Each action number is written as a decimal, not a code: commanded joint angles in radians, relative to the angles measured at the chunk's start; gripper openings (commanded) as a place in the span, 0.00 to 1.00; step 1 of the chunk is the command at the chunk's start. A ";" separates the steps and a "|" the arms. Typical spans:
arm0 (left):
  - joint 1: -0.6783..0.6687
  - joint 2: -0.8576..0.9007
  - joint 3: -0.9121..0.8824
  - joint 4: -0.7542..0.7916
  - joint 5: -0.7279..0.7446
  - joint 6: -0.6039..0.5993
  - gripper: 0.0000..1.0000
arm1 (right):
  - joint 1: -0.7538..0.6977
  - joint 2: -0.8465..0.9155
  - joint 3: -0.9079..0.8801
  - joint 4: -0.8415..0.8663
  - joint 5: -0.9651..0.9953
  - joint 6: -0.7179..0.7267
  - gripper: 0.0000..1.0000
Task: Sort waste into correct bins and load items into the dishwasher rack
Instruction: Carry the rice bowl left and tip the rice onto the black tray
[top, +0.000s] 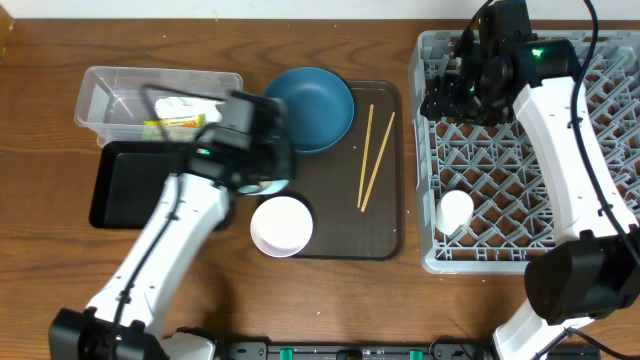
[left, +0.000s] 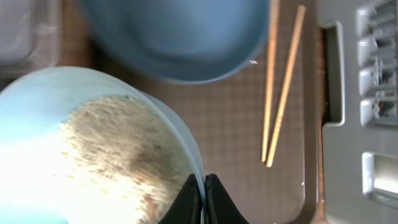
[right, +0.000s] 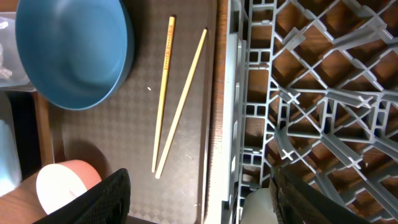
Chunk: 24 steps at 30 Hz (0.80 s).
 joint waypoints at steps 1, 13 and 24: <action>0.111 -0.019 0.004 -0.051 0.130 -0.011 0.06 | -0.001 -0.010 0.020 -0.003 0.002 -0.015 0.70; 0.450 -0.016 -0.003 -0.146 0.339 0.140 0.06 | -0.001 -0.010 0.020 -0.003 0.002 -0.014 0.70; 0.720 0.027 -0.024 -0.142 0.710 0.233 0.06 | 0.000 -0.010 0.020 -0.003 0.002 -0.014 0.70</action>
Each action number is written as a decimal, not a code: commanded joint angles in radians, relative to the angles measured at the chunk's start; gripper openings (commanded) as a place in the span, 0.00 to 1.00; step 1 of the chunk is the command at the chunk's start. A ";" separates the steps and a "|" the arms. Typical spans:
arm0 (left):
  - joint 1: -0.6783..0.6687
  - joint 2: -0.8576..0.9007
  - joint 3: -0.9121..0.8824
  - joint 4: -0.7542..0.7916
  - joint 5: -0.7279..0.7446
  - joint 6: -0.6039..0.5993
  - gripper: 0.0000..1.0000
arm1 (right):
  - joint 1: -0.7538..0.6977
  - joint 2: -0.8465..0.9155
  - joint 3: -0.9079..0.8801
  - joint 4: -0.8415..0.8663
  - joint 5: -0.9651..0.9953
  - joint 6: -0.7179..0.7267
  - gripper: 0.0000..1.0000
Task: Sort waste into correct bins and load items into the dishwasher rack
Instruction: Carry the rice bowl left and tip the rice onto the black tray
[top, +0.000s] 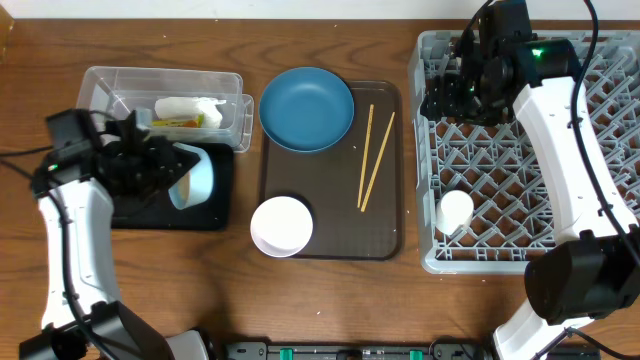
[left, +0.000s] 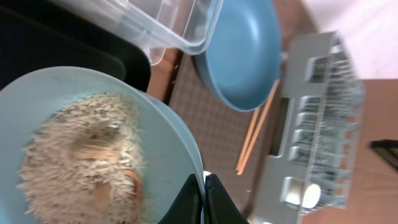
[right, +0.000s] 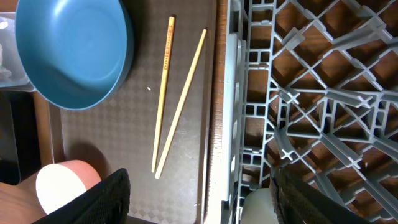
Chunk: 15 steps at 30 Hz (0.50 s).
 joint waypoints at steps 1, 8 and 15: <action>0.062 0.034 -0.009 0.001 0.191 0.058 0.06 | 0.000 -0.010 0.019 -0.003 0.000 -0.014 0.70; 0.136 0.128 -0.009 0.007 0.344 0.073 0.06 | 0.000 -0.010 0.019 -0.003 0.000 -0.014 0.71; 0.178 0.240 -0.009 0.010 0.517 0.077 0.06 | 0.000 -0.010 0.019 -0.005 0.000 -0.014 0.71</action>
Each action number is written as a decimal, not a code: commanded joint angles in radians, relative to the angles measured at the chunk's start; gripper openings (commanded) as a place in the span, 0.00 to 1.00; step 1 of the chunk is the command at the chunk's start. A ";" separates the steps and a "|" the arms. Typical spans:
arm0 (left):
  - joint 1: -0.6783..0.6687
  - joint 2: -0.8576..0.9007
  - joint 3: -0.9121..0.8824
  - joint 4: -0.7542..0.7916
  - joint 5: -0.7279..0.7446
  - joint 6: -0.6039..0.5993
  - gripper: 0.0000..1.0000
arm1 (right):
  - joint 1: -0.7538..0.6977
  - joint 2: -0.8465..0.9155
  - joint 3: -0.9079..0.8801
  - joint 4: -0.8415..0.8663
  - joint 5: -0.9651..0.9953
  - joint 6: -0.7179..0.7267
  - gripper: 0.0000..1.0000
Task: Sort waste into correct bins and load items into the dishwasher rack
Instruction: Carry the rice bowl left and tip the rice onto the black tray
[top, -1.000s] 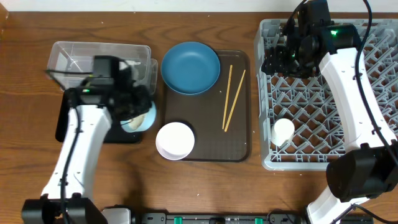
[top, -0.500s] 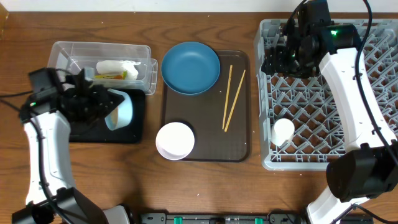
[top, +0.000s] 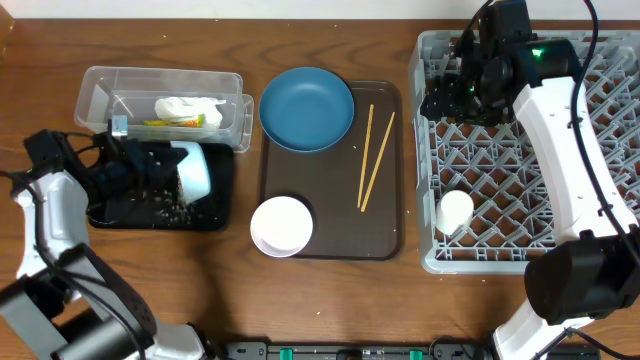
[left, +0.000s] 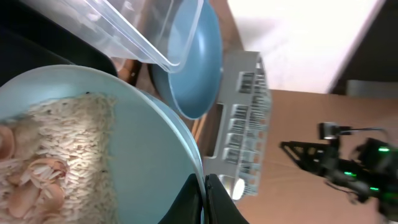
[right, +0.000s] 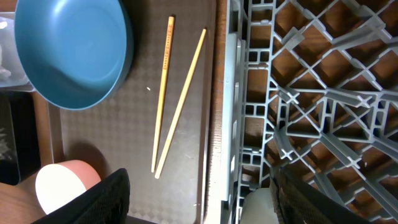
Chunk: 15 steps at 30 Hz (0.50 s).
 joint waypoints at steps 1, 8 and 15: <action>0.026 0.052 -0.006 0.006 0.177 0.027 0.06 | 0.000 -0.010 0.019 -0.003 0.000 -0.014 0.71; 0.063 0.118 -0.006 0.009 0.304 0.032 0.06 | 0.000 -0.010 0.019 -0.003 0.000 -0.015 0.71; 0.103 0.121 -0.006 0.009 0.343 0.032 0.06 | 0.000 -0.010 0.019 -0.003 0.000 -0.019 0.71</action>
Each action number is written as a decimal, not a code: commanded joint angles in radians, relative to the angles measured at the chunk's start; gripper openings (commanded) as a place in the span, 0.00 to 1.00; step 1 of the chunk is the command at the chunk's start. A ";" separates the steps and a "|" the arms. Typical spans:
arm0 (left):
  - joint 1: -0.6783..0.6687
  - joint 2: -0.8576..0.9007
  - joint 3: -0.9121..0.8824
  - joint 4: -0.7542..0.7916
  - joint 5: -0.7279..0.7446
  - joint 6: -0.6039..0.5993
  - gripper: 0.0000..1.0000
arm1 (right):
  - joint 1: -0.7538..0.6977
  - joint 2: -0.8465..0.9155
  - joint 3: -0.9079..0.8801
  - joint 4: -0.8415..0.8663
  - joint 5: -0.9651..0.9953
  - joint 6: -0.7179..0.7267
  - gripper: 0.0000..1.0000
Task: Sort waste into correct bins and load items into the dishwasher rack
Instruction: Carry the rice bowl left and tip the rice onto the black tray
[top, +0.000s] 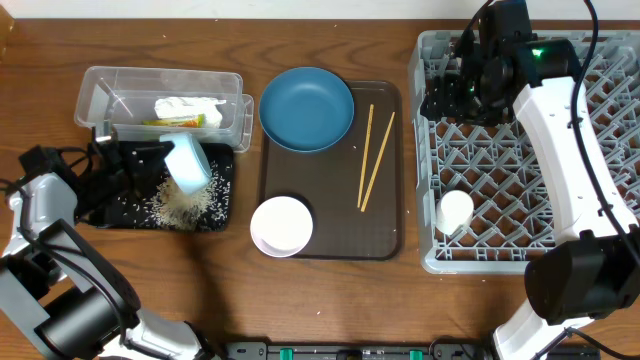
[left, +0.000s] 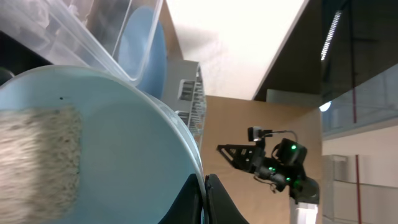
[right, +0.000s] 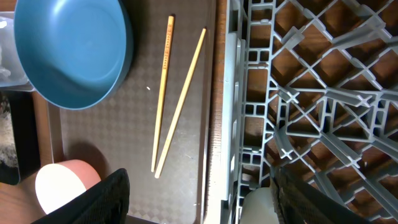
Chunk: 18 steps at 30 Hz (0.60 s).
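My left gripper is shut on the rim of a light blue bowl, tipped steeply over the black tray. A pile of rice lies on that tray; some rice still clings inside the bowl. My right gripper hangs open and empty over the left edge of the grey dishwasher rack. On the brown tray lie a blue plate, two chopsticks and a white bowl.
A clear plastic bin with wrappers in it stands behind the black tray. A white cup sits in the rack's front left part. The left arm reaches in low from the table's left edge.
The bowl in my left gripper is tipped further. Only scattered grains lay on the black tray before; now a pile of rice lies there. The right arm has not moved.
My left gripper first held the rice-filled bowl over the brown tray near the white bowl. Then the bowl was over the black tray, tilted. Then it was steeper, with grains falling. Now most of the rice lies on the black tray. The right gripper stayed open over the rack.
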 joint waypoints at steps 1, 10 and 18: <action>0.027 0.005 -0.005 -0.002 0.065 0.024 0.06 | 0.000 -0.010 0.019 -0.002 0.000 -0.019 0.71; 0.047 0.005 -0.005 -0.002 0.065 0.016 0.06 | 0.000 -0.010 0.019 -0.002 0.000 -0.022 0.71; 0.047 0.005 -0.005 -0.036 0.062 -0.036 0.06 | 0.000 -0.010 0.019 -0.002 0.000 -0.022 0.71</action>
